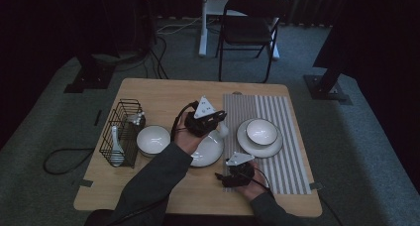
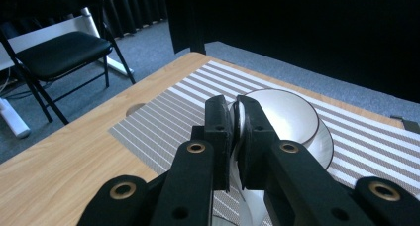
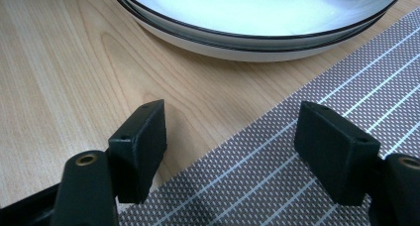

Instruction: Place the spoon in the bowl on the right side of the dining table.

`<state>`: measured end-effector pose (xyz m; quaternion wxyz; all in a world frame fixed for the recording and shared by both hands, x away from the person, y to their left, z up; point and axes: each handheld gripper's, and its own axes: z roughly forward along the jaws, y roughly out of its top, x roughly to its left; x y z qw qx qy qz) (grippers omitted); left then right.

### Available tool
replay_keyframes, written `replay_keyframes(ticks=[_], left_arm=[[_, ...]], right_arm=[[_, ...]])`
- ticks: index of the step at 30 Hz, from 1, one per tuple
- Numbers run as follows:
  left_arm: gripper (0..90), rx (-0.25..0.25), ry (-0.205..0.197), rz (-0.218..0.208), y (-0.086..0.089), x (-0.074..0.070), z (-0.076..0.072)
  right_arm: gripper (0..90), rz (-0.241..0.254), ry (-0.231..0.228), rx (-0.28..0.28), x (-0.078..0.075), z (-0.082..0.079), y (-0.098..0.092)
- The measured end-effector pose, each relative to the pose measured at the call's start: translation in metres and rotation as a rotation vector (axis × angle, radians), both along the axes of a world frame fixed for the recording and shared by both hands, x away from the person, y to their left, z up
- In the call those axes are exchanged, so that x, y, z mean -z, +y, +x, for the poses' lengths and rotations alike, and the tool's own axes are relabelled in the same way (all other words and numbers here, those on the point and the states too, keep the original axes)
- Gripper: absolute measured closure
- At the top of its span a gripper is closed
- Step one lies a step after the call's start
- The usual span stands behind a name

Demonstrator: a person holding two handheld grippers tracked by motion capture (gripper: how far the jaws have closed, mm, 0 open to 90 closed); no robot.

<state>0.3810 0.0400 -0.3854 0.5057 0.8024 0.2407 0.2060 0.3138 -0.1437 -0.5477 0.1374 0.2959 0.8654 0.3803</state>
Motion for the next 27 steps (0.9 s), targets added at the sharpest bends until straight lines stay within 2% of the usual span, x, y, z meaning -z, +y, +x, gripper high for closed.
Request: replay_keyframes(ticks=[13,20,27], left_arm=[[85.3,0.041,0.004,-0.018,-0.017,0.005,0.007],[85.3,0.053,0.004,-0.003,-0.025,0.008,0.012],[85.3,0.074,0.006,-0.014,-0.034,0.010,0.017]], right_arm=[[27.9,0.000,0.000,-0.001,0.000,0.000,0.000],[27.9,0.001,0.001,-0.001,0.000,0.000,0.000],[27.9,0.001,0.001,-0.001,0.000,0.000,0.000]])
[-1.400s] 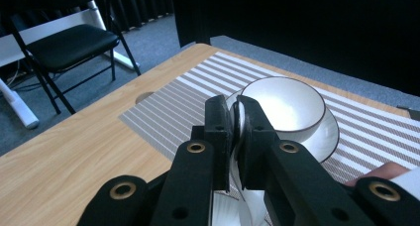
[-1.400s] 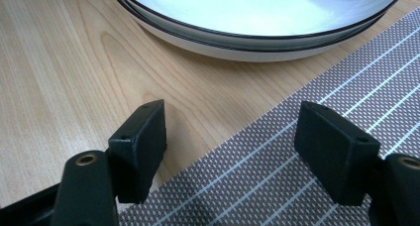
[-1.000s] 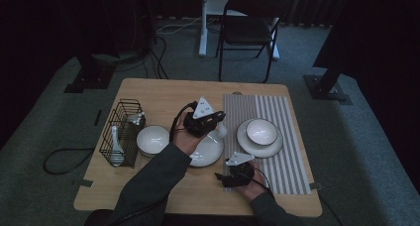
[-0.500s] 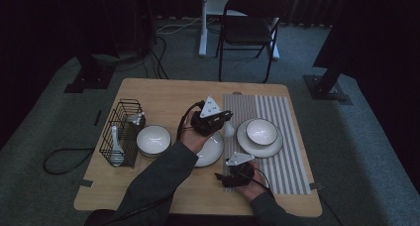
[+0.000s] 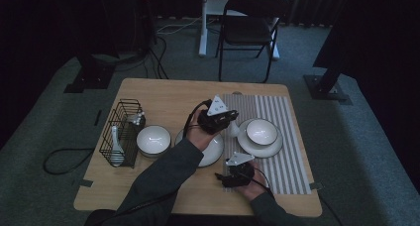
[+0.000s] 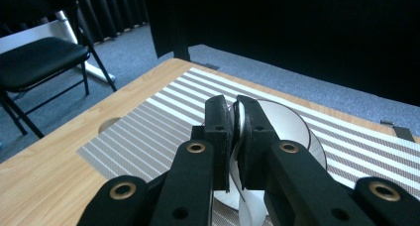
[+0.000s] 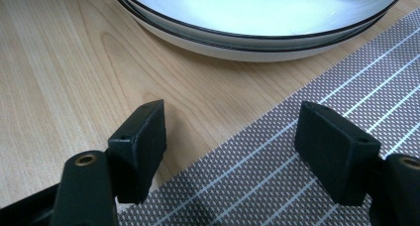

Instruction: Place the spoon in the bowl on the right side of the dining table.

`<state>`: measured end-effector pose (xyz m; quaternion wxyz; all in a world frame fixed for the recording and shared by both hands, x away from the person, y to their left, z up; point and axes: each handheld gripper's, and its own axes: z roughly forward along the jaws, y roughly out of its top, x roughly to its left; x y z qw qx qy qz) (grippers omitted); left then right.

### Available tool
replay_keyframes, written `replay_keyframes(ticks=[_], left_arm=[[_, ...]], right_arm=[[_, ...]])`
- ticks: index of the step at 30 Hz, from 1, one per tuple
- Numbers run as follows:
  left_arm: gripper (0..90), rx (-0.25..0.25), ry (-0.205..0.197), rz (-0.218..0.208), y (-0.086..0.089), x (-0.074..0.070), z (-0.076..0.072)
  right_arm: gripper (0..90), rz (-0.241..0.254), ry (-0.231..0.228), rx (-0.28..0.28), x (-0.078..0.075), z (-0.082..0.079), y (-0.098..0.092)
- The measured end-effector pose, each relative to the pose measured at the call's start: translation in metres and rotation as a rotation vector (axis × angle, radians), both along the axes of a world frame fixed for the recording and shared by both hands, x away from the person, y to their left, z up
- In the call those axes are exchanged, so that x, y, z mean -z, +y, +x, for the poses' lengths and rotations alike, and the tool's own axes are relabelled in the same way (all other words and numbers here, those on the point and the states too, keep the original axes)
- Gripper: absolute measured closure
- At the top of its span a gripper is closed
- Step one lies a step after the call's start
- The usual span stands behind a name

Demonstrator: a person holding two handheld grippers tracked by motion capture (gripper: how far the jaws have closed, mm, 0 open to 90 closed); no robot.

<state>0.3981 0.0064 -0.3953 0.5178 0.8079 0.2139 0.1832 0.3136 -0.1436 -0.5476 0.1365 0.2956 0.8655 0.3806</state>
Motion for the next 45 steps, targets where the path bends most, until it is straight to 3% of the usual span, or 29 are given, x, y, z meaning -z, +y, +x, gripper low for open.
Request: replay_keyframes(ticks=[16,21,32,45], left_arm=[[85.3,0.031,-0.016,-0.007,-0.019,-0.013,0.007],[85.3,0.043,-0.005,0.004,-0.027,-0.008,0.012],[85.3,0.069,0.005,-0.022,-0.043,-0.002,0.018],[85.3,0.061,0.035,-0.022,-0.054,0.010,0.028]], right_arm=[[27.8,0.000,0.000,0.000,0.000,0.000,0.000],[27.9,0.000,0.000,0.001,0.000,0.000,0.000],[27.9,0.001,0.000,0.000,0.000,0.000,0.000],[27.3,-0.001,-0.001,-0.004,0.000,0.000,0.000]])
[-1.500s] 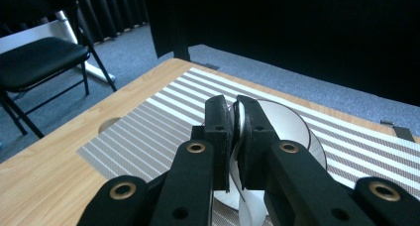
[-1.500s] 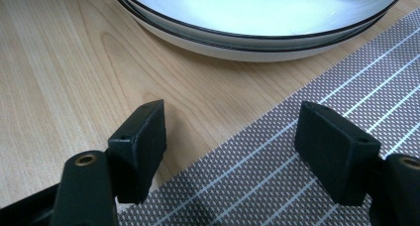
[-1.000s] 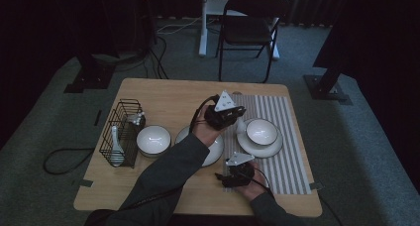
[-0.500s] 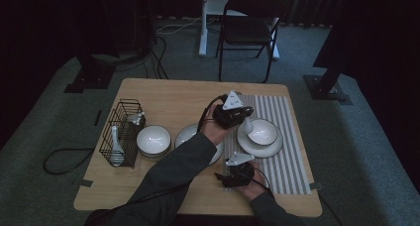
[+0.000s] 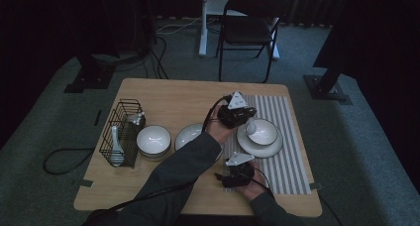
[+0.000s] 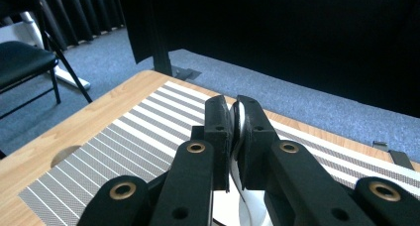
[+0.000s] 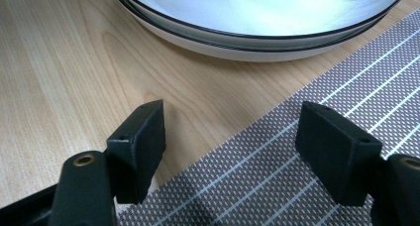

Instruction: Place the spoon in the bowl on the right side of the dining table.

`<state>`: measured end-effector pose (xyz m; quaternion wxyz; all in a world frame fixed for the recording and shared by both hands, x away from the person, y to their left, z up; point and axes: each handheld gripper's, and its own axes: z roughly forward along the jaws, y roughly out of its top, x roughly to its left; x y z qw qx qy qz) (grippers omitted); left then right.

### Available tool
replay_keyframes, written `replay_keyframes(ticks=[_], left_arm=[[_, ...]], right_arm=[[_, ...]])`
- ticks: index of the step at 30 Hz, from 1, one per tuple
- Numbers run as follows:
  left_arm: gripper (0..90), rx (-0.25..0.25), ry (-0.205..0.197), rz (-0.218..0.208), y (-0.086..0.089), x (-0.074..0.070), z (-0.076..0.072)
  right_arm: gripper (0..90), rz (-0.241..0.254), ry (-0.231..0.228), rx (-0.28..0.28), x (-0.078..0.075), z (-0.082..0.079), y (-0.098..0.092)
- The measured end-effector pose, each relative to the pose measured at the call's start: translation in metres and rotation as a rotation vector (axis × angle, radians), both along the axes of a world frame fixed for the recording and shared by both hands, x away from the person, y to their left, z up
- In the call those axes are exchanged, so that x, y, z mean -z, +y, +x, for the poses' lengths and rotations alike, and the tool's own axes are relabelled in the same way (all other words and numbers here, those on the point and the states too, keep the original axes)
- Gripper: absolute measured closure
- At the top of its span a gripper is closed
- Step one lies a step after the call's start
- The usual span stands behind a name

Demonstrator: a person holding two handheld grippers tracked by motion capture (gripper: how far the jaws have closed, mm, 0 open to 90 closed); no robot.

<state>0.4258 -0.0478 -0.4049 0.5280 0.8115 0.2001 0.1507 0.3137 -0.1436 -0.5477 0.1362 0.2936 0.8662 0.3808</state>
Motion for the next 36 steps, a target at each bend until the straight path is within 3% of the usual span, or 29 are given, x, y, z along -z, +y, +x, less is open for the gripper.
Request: replay_keyframes(ticks=[14,36], left_arm=[[85.1,0.009,0.016,0.005,-0.006,0.009,0.001],[84.1,0.032,0.047,0.098,0.000,0.043,-0.007]], right_arm=[[27.3,0.000,0.000,0.000,0.000,0.000,0.000],[26.7,-0.002,-0.001,-0.003,0.000,0.000,0.000]])
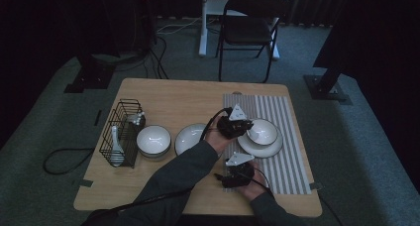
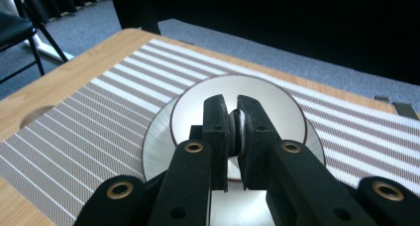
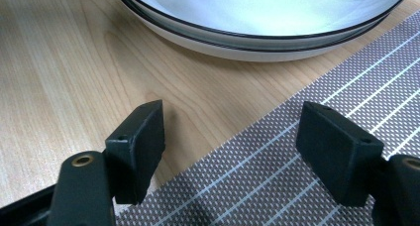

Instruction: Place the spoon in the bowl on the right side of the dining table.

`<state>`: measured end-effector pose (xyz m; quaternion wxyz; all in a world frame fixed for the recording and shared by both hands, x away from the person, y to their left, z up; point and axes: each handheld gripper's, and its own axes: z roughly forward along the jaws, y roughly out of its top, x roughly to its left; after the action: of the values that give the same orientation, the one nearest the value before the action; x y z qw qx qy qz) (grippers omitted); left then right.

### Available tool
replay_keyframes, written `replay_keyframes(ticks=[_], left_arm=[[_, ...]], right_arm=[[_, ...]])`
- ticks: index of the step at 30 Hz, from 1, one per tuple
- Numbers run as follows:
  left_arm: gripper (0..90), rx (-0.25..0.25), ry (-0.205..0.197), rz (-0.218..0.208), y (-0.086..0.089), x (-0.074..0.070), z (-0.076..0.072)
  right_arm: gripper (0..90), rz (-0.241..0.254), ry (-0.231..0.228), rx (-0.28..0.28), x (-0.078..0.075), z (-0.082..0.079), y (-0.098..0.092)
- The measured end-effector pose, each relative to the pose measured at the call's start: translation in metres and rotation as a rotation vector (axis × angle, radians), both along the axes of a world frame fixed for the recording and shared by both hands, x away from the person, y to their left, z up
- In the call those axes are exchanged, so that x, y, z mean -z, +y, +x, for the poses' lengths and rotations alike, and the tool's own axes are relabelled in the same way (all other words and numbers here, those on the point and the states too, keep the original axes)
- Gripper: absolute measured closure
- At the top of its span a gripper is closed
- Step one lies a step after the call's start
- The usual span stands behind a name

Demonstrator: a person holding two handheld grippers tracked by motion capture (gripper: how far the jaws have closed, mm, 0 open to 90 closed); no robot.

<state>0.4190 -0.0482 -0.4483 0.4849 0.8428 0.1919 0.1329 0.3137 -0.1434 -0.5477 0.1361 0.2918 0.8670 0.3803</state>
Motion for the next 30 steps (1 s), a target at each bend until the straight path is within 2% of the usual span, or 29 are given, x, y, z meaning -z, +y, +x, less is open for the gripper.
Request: replay_keyframes(ticks=[23,30], left_arm=[[83.0,0.023,0.026,0.020,0.008,0.016,-0.007],[82.8,0.029,0.044,0.034,0.007,0.023,-0.008]], right_arm=[[26.7,0.001,0.001,-0.001,0.000,0.000,0.000],[26.7,0.002,0.003,0.000,0.000,0.000,0.000]])
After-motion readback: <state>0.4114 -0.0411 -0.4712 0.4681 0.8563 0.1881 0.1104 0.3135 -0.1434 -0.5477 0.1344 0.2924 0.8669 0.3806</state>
